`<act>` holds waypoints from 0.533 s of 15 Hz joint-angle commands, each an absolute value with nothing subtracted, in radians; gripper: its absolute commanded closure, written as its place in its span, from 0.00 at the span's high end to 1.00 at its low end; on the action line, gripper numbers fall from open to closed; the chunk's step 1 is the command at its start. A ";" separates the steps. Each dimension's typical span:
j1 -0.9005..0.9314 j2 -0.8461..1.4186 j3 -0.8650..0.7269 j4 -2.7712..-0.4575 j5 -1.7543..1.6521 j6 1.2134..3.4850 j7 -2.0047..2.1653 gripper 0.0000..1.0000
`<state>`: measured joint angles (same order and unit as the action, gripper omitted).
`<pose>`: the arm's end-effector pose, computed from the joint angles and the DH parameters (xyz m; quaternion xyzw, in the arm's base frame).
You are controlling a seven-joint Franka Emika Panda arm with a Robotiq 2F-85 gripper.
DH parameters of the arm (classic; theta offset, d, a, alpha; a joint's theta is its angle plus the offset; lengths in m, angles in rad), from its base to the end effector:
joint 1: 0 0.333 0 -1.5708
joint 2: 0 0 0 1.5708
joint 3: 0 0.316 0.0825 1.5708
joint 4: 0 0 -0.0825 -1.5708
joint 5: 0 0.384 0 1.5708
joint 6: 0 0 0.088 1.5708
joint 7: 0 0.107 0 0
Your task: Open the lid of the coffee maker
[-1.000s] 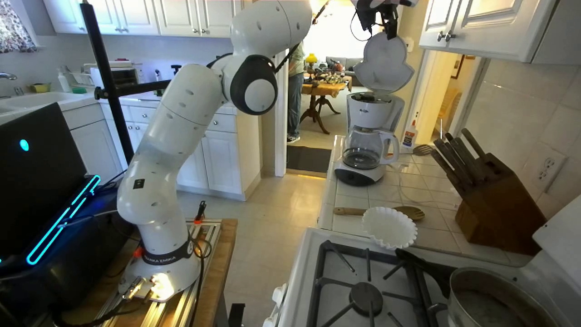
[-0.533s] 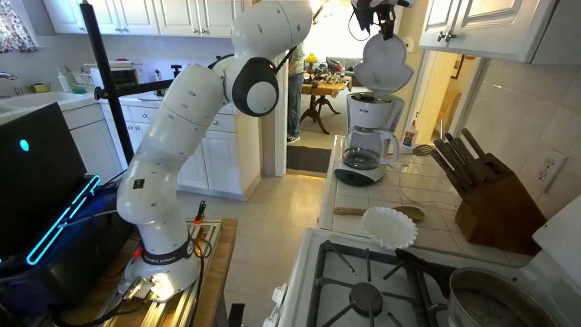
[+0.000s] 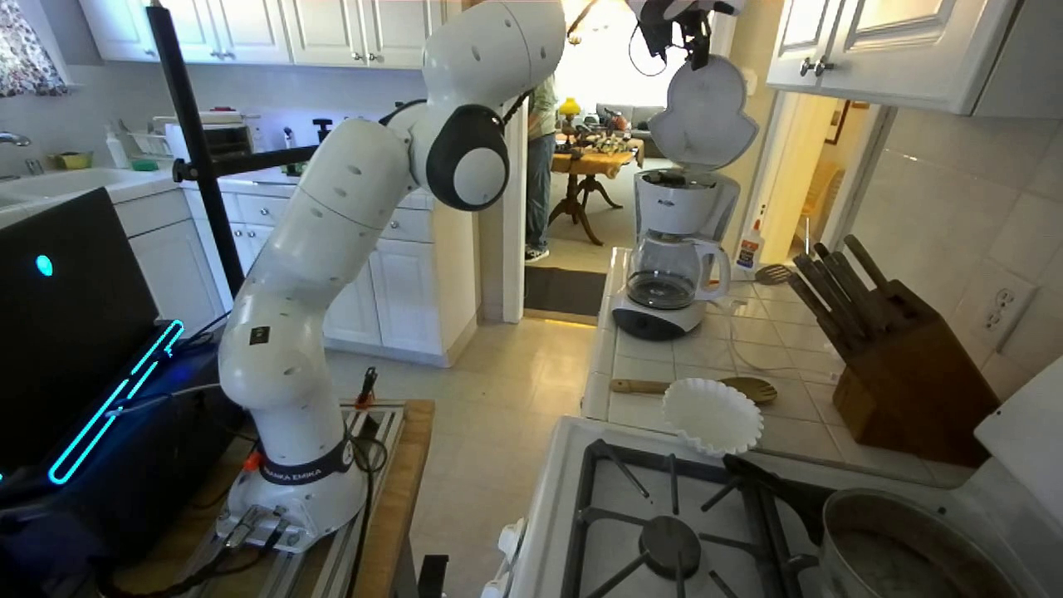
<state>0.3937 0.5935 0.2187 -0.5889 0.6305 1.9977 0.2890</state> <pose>0.5956 0.3646 0.7810 -0.8454 -0.0944 -0.1939 0.4886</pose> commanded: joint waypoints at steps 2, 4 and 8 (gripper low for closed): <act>0.478 0.632 0.204 -0.560 0.577 2.066 0.293 1.00; 0.499 0.625 0.196 -0.563 0.580 2.142 0.286 1.00; 0.545 0.584 0.171 -0.588 0.575 2.367 0.253 1.00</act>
<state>0.5084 0.6108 0.1964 -0.5839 0.6062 2.2379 0.2656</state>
